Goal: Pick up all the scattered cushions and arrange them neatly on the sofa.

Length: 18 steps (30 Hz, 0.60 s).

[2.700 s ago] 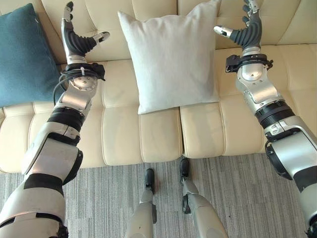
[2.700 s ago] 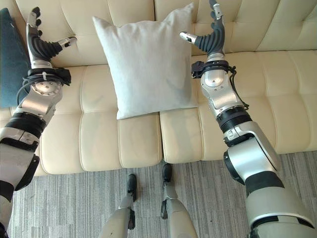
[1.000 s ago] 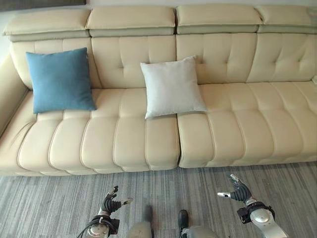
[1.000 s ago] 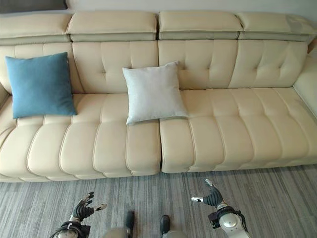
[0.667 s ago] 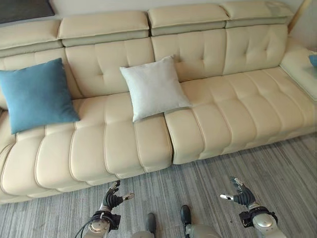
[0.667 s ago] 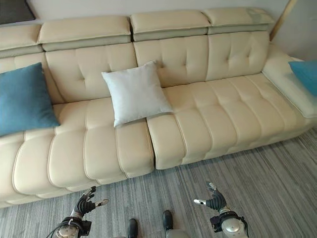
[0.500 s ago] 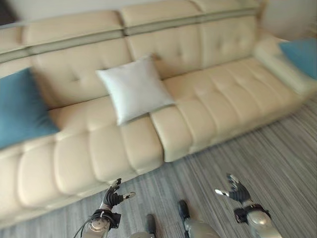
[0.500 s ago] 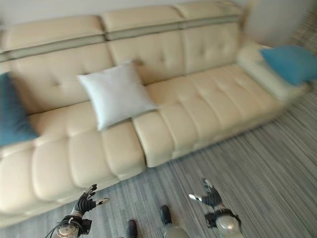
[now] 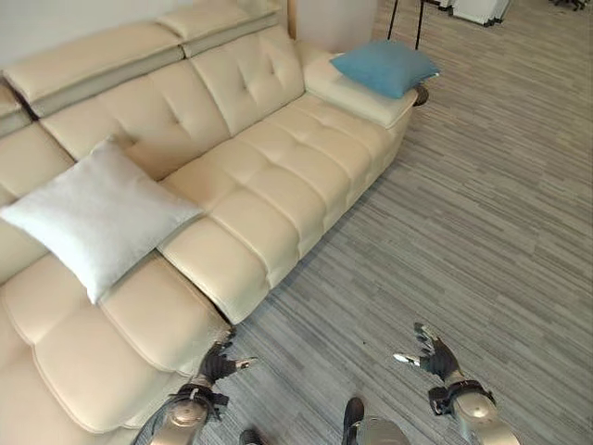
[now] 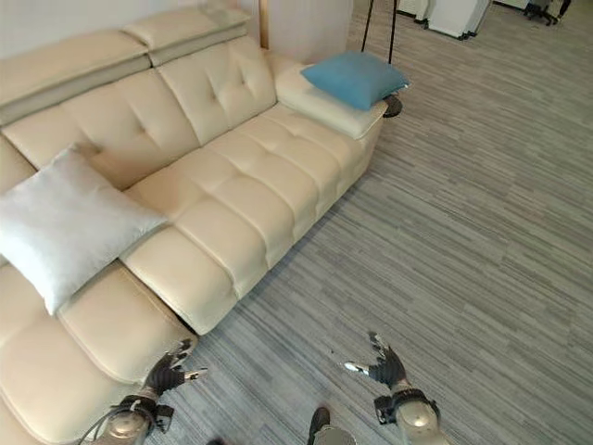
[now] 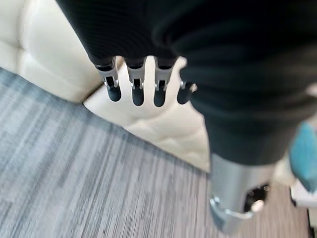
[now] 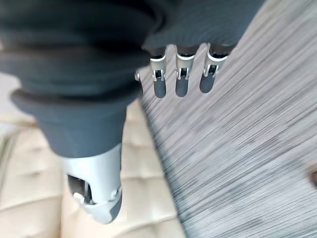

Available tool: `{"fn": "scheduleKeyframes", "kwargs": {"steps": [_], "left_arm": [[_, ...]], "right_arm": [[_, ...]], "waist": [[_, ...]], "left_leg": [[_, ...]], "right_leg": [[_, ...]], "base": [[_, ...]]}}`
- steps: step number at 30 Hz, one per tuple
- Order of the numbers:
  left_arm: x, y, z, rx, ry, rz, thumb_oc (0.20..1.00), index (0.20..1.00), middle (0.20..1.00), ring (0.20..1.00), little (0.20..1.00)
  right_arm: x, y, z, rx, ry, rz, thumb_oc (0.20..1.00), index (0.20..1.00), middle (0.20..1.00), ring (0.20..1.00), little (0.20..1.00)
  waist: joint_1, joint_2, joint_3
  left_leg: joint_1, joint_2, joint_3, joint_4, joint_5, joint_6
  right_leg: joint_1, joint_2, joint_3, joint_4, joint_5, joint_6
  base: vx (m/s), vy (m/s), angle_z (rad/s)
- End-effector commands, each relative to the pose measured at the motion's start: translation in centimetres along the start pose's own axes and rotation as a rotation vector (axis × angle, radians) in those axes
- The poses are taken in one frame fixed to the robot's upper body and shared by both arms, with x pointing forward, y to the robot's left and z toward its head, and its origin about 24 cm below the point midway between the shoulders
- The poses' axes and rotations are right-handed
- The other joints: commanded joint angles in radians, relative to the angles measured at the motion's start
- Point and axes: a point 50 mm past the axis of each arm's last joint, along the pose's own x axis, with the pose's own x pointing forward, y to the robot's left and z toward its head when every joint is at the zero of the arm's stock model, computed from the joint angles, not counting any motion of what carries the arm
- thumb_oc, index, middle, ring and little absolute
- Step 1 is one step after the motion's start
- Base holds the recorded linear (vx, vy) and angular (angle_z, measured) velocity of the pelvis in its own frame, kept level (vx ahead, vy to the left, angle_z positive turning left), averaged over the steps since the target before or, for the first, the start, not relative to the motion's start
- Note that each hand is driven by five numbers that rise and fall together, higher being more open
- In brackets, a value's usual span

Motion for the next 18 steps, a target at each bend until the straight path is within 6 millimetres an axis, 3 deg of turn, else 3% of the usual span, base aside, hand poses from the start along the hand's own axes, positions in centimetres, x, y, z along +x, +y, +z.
{"fn": "scheduleKeyframes", "kwargs": {"steps": [1, 2, 5, 10, 12, 15, 18], "left_arm": [[0.9, 0.0, 2.5, 0.020, -0.107, -0.011, 1.000, 1.000, 1.000, 1.000, 1.000], [0.9, -0.3, 2.5, 0.029, -0.108, -0.023, 1.000, 1.000, 1.000, 1.000, 1.000], [0.8, -0.4, 2.3, 0.030, -0.105, -0.029, 1.000, 1.000, 1.000, 1.000, 1.000], [0.6, -0.5, 1.7, 0.034, -0.076, -0.029, 1.000, 1.000, 1.000, 1.000, 1.000], [0.6, -0.3, 1.6, 0.030, -0.071, -0.021, 1.000, 1.000, 1.000, 1.000, 1.000], [0.3, 0.0, 1.2, 0.015, -0.059, -0.009, 1.000, 1.000, 1.000, 1.000, 1.000], [0.3, 0.3, 1.3, 0.023, -0.066, -0.004, 1.000, 1.000, 1.000, 1.000, 1.000]], "right_arm": [[0.8, -1.3, 3.2, 0.013, -0.143, -0.031, 1.000, 1.000, 1.000, 1.000, 1.000], [0.7, -1.3, 3.2, 0.021, -0.144, -0.031, 1.000, 1.000, 1.000, 1.000, 1.000], [0.7, -1.4, 3.2, 0.023, -0.145, -0.032, 1.000, 1.000, 1.000, 1.000, 1.000], [1.1, -1.3, 3.3, 0.025, -0.140, -0.045, 1.000, 1.000, 1.000, 1.000, 1.000], [1.2, -1.1, 3.2, 0.027, -0.132, -0.044, 1.000, 1.000, 1.000, 1.000, 1.000], [1.1, -0.6, 3.1, 0.023, -0.128, -0.020, 1.000, 1.000, 1.000, 1.000, 1.000], [1.4, 0.0, 3.5, 0.031, -0.135, 0.004, 1.000, 1.000, 1.000, 1.000, 1.000]], "waist": [[-0.003, -0.038, 0.031], [0.018, -0.054, 0.035], [0.029, -0.057, 0.034], [0.069, -0.029, 0.042], [0.081, -0.026, 0.044], [0.085, -0.027, 0.028], [0.089, -0.035, 0.016]], "left_leg": [[-0.079, -0.079, -0.158, 0.219, -0.036, 0.015], [-0.147, -0.140, -0.244, 0.195, -0.071, 0.029], [-0.177, -0.182, -0.295, 0.123, -0.081, 0.037], [-0.262, -0.251, -0.391, -0.022, 0.034, 0.018], [-0.277, -0.257, -0.407, -0.026, 0.050, 0.016], [-0.242, -0.268, -0.417, -0.017, 0.018, 0.041], [-0.218, -0.271, -0.381, -0.001, -0.021, 0.066]], "right_leg": [[0.064, 0.032, 0.115, -0.096, -0.009, 0.010], [0.086, 0.039, 0.152, -0.115, -0.011, 0.011], [0.100, 0.051, 0.176, -0.120, -0.026, 0.014], [0.154, 0.106, 0.237, -0.113, -0.066, 0.016], [0.170, 0.115, 0.268, -0.097, -0.080, 0.019], [0.188, 0.100, 0.310, -0.076, -0.098, 0.034], [0.174, 0.061, 0.340, -0.036, -0.081, 0.069]], "base": [[0.29, -0.271, -0.56], [0.23, -0.185, -0.64], [0.18, -0.044, -0.34], [0.24, 0.037, -0.33], [0.26, 0.120, -0.72], [0.30, 0.179, -0.87], [0.25, 0.197, -0.80]]}}
